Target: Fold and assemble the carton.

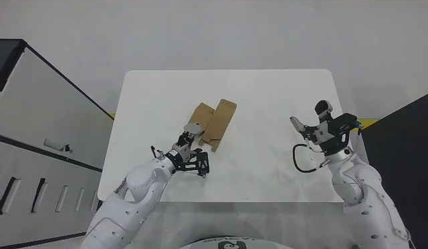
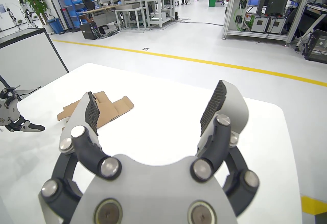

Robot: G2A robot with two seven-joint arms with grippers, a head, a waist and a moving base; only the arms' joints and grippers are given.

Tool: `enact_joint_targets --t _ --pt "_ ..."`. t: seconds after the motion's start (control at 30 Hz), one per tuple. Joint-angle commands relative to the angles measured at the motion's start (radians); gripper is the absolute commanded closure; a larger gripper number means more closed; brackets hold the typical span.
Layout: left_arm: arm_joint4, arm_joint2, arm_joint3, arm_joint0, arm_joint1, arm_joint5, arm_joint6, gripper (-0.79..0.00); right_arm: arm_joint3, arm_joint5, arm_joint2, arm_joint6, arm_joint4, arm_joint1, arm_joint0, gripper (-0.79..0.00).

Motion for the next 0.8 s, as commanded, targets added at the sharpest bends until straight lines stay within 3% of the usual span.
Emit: enact_joint_targets --t 0.0,0.77 --pt "0.023 0.004 0.02 -0.01 0.0 0.006 -0.009 -0.785 -0.001 0.001 -0.006 0.002 0.002 -0.001 0.002 -0.785" --pt "0.105 0.057 0.153 -0.06 -0.012 0.108 -0.079 -0.785 0.006 -0.024 -0.011 -0.003 0.02 -0.001 0.001 -0.785"
